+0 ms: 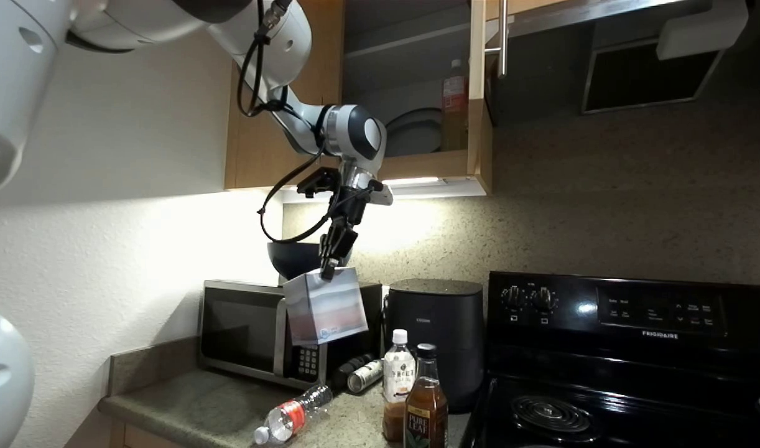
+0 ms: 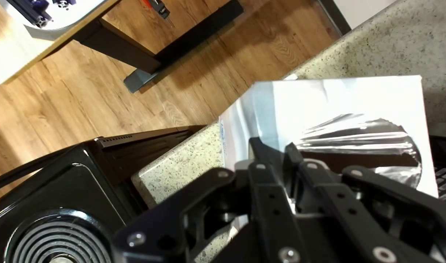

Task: Pick up the box from the cabinet and put it on the counter

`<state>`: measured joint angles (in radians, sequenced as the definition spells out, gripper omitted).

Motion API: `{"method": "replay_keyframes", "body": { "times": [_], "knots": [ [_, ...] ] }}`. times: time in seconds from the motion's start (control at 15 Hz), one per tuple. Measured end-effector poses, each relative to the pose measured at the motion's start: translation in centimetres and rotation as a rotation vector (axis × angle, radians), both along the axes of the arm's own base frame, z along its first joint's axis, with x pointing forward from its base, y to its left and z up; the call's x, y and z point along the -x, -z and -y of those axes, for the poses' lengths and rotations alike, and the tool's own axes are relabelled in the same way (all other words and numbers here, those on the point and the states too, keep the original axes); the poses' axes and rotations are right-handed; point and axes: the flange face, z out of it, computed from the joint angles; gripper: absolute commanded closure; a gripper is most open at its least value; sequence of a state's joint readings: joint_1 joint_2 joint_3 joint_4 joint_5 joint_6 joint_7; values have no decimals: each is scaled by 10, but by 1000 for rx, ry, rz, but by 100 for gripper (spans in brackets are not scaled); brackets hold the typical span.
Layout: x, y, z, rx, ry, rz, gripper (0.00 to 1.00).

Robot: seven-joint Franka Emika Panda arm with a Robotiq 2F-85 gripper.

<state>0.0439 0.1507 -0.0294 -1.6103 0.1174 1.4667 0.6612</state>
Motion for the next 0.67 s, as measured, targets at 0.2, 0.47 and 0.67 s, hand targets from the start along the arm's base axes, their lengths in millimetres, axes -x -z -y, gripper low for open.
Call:
{"method": "replay_keyframes", "body": {
  "times": [0.2, 0.47, 0.67],
  "knots": [
    [-5, 19, 4, -26, 3, -32, 94],
    [-21, 85, 20, -61, 0, -135, 94],
    [-27, 127, 29, -60, 12, -203, 93]
  ]
}}
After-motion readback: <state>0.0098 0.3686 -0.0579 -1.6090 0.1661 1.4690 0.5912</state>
